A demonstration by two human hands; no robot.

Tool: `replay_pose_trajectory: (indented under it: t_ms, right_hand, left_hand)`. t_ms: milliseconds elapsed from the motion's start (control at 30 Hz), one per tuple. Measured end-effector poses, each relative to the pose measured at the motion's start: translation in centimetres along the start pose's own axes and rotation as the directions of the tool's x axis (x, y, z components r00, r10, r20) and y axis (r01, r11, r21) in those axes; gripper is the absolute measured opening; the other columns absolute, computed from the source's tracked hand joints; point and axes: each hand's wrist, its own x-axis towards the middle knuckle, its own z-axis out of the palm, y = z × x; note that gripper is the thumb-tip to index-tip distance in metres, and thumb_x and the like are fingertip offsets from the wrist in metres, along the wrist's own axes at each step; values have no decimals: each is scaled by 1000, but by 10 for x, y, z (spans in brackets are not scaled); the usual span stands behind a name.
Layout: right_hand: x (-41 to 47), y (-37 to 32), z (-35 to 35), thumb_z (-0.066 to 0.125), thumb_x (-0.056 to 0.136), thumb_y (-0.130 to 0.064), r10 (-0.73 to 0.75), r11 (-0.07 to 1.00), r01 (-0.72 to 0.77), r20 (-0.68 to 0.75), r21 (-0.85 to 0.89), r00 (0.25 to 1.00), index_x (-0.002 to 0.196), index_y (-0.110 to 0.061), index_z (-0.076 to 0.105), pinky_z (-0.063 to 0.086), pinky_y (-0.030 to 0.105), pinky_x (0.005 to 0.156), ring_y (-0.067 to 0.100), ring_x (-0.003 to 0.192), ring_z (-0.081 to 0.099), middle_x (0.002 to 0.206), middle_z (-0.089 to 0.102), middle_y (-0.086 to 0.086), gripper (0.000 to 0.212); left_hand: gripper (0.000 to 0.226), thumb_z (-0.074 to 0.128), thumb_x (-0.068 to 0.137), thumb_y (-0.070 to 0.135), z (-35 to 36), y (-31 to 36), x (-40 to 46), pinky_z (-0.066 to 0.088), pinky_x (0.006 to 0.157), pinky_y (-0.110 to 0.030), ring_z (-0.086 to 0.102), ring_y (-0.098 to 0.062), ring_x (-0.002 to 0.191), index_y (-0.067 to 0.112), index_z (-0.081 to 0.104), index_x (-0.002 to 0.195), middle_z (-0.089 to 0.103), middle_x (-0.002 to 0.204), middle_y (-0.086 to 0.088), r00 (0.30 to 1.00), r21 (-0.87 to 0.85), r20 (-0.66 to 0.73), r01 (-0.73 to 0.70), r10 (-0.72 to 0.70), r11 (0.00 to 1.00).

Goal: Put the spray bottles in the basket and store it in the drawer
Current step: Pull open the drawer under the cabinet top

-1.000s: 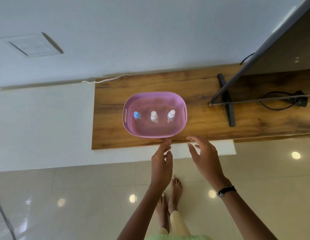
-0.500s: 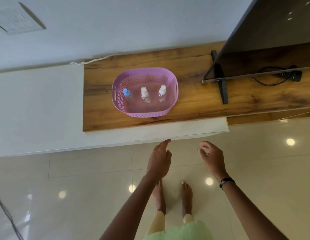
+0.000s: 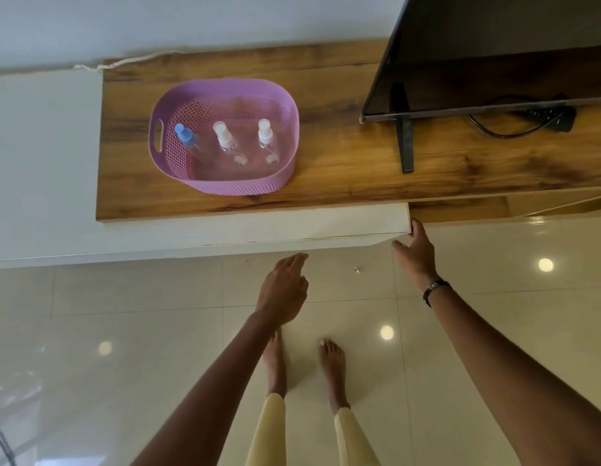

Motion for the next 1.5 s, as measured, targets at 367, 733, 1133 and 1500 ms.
replay_pose_trajectory:
  t_ms: [367, 733, 1133, 1500]
  right_hand:
    - [9, 14, 0, 62, 82, 3, 15, 982, 5, -104, 191, 994, 123, -2, 48, 46, 26, 89, 28, 118, 55, 126, 58, 18, 43]
    - [15, 12, -9, 49, 79, 17, -138, 990, 138, -133, -6, 981, 123, 4, 32, 46, 31, 84, 33, 105, 58, 112, 60, 24, 49]
    - [15, 18, -14, 54, 74, 20, -237, 953, 222, -48, -206, 970, 119, 2, 37, 47, 30, 74, 33, 97, 60, 105, 60, 22, 51]
    - [-74, 0, 41, 59, 81, 4, -559, 741, 496, -6, -452, 829, 127, -6, 49, 41, 38, 105, 27, 123, 49, 130, 55, 14, 48]
  left_hand:
    - [47, 44, 97, 12, 17, 5, 2, 36, 106, -31, 35, -20, 137, 12, 33, 143, 40, 149, -7, 998, -17, -33, 56, -57, 998]
    - [48, 44, 97, 12, 19, -2, 4, 38, 105, -32, 36, -20, 137, 12, 33, 143, 40, 149, -7, 998, 1, -35, 45, -45, 999]
    - [52, 46, 96, 12, 16, -1, 7, 37, 107, -33, 35, -20, 137, 11, 30, 145, 36, 151, -7, 996, 36, -87, -2, 5, 999]
    - [52, 47, 95, 10, 11, -24, 1, 29, 113, -34, 32, -21, 139, 10, 32, 144, 37, 150, -7, 991, 151, -132, 41, -21, 988]
